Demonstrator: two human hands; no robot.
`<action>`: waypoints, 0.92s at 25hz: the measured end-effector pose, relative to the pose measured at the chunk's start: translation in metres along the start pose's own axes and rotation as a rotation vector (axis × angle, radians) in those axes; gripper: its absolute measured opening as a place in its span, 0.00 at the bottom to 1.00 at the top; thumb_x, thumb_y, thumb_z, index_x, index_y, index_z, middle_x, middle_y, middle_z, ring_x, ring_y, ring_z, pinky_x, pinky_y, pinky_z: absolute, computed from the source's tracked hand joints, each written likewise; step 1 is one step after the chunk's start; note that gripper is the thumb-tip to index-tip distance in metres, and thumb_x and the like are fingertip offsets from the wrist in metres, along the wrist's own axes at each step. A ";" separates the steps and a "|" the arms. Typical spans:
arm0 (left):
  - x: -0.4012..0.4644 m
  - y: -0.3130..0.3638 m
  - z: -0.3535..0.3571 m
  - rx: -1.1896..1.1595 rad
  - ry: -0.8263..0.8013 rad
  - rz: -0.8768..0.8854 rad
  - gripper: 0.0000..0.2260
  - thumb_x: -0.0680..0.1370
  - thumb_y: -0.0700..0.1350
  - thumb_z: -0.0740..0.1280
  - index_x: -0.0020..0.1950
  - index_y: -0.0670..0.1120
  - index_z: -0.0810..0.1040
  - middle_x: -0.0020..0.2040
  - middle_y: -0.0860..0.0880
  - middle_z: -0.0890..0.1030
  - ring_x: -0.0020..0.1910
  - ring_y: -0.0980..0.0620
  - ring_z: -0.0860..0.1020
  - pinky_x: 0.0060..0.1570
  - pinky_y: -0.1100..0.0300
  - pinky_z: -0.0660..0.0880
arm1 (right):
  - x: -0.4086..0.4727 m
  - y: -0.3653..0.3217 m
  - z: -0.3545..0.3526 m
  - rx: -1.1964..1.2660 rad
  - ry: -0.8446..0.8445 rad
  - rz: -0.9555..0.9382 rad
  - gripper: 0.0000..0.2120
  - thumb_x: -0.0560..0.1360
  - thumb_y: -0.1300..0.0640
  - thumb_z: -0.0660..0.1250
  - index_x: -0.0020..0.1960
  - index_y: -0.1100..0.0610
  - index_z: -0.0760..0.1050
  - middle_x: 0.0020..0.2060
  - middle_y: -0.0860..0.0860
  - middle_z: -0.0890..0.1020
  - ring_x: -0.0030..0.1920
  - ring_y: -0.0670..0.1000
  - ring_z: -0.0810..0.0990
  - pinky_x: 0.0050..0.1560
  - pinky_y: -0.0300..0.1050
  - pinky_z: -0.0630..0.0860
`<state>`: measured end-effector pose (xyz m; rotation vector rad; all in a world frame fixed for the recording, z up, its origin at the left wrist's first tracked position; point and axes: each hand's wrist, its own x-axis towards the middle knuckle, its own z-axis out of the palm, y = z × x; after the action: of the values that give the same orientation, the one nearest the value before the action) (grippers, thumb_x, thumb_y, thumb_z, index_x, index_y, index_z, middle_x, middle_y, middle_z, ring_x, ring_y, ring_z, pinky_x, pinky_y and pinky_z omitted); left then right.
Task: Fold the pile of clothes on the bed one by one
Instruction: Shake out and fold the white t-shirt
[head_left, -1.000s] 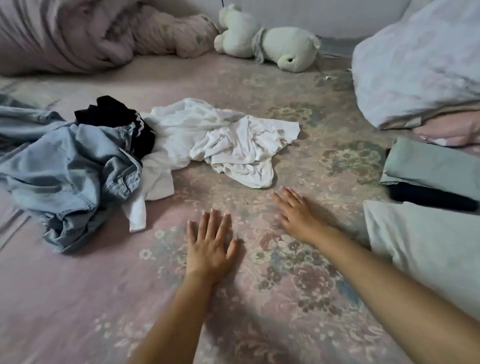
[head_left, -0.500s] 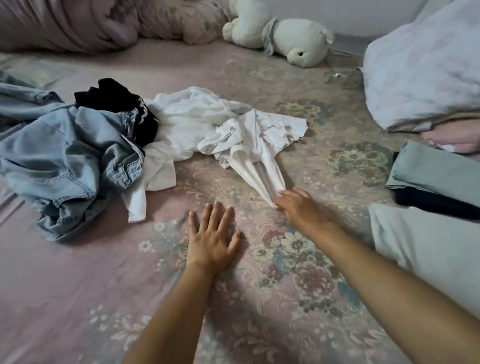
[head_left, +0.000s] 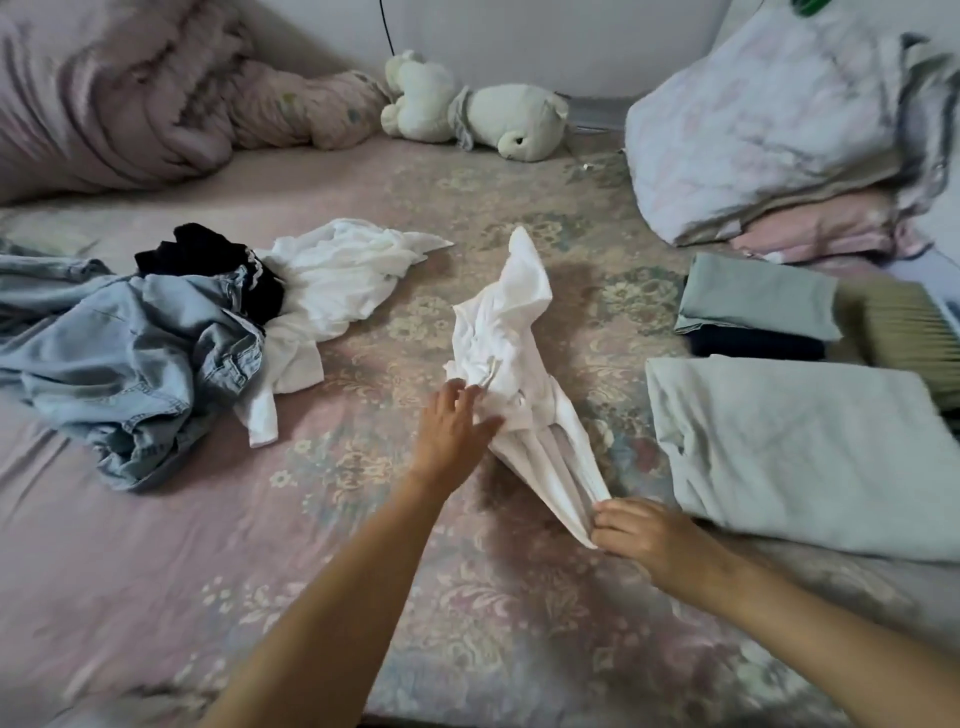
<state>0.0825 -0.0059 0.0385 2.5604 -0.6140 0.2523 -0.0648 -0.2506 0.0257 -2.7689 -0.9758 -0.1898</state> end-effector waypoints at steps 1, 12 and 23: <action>0.002 0.011 0.004 0.038 -0.092 0.021 0.22 0.74 0.54 0.64 0.56 0.37 0.77 0.53 0.37 0.76 0.49 0.37 0.76 0.45 0.46 0.76 | 0.004 -0.004 0.002 0.025 -0.008 0.021 0.07 0.70 0.62 0.67 0.46 0.55 0.81 0.45 0.50 0.82 0.50 0.50 0.81 0.51 0.42 0.78; 0.007 0.046 -0.101 -0.273 0.315 0.082 0.08 0.72 0.32 0.64 0.48 0.37 0.82 0.41 0.43 0.79 0.37 0.49 0.76 0.38 0.65 0.71 | 0.110 0.004 -0.083 0.149 0.251 0.389 0.21 0.74 0.60 0.70 0.65 0.60 0.73 0.61 0.56 0.77 0.62 0.58 0.74 0.64 0.52 0.70; 0.096 0.087 -0.303 -0.069 0.290 0.449 0.12 0.67 0.33 0.61 0.43 0.38 0.83 0.38 0.43 0.79 0.36 0.51 0.73 0.39 0.80 0.64 | 0.240 -0.026 -0.274 0.510 -0.149 0.298 0.26 0.75 0.58 0.69 0.70 0.50 0.66 0.59 0.39 0.72 0.59 0.38 0.68 0.53 0.25 0.65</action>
<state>0.1074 0.0425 0.3641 2.2321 -1.0537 0.7246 0.0903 -0.1483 0.3400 -2.4275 -0.5291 0.2760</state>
